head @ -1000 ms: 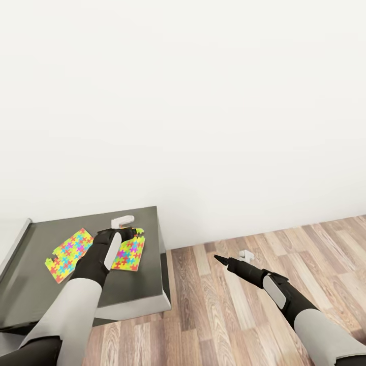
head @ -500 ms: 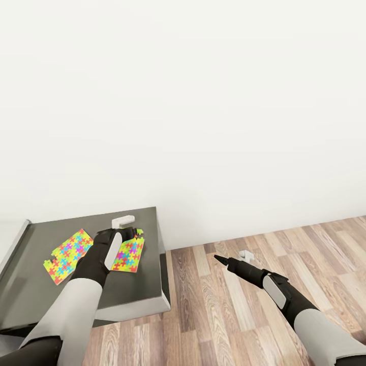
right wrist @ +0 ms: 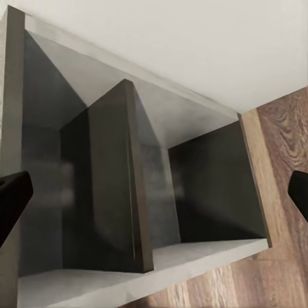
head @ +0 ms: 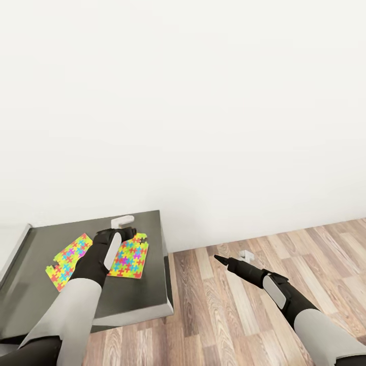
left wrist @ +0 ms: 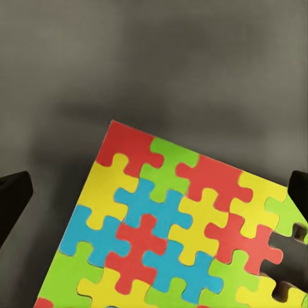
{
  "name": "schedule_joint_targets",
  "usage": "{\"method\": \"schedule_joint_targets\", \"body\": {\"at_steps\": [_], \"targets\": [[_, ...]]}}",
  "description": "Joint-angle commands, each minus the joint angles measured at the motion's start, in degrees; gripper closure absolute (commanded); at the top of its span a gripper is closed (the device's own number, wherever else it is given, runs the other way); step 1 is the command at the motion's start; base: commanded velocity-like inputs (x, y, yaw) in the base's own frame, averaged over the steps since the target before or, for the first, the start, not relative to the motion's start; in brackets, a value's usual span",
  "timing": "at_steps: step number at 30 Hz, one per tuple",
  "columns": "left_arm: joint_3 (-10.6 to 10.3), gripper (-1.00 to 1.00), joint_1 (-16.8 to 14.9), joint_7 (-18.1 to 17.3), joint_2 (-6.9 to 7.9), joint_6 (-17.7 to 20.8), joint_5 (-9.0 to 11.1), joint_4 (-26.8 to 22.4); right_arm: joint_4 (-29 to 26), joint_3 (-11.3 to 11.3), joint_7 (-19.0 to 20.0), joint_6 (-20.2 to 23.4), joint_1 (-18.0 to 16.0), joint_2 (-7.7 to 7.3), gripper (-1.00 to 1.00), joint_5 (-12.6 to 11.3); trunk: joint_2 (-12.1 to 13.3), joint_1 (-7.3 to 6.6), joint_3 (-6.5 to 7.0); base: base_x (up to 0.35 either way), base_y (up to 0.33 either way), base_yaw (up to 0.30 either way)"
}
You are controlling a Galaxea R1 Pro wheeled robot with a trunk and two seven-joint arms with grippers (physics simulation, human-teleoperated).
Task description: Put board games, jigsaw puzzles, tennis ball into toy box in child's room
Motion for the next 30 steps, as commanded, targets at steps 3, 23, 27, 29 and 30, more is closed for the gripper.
{"method": "schedule_joint_targets", "body": {"at_steps": [3, 23, 27, 29, 30], "targets": [[0.0, -1.0, 0.0, 0.4, -0.13, 0.2, 0.6, -0.1, 0.0, 0.3, 0.0, 0.4, 0.0, -0.07, -1.0, -0.6, -0.1, 0.03, -0.09, 0.013, 0.013, 0.0], [0.1, -1.0, 0.0, 1.1, -0.35, 0.9, 0.3, 0.2, 0.0, 0.3, 0.0, 0.5, 0.0, -0.07, -1.0, -0.6, -0.1, 0.03, -0.09, 0.001, 0.001, 0.0], [0.1, -1.0, 0.0, 1.1, -0.38, 0.9, 0.3, 0.3, 0.0, 0.3, 0.0, 0.5, 0.0, -0.07, -1.0, -0.6, -0.1, 0.03, -0.1, 0.0, 0.0, 0.0], [0.0, -1.0, 0.0, 1.1, -0.39, 0.9, 0.3, 0.3, 0.0, 0.3, 0.0, 0.5, 0.0, -0.07, -1.0, -0.6, -0.1, 0.03, -0.15, 0.0, 0.0, 0.0], [0.0, -1.0, 0.0, 1.1, -0.39, 0.9, 0.3, 0.3, 0.0, 0.3, 0.0, 0.5, 0.0, -0.07, -1.0, -0.6, -0.1, 0.03, -0.19, 0.0, 0.0, 0.0]]}}
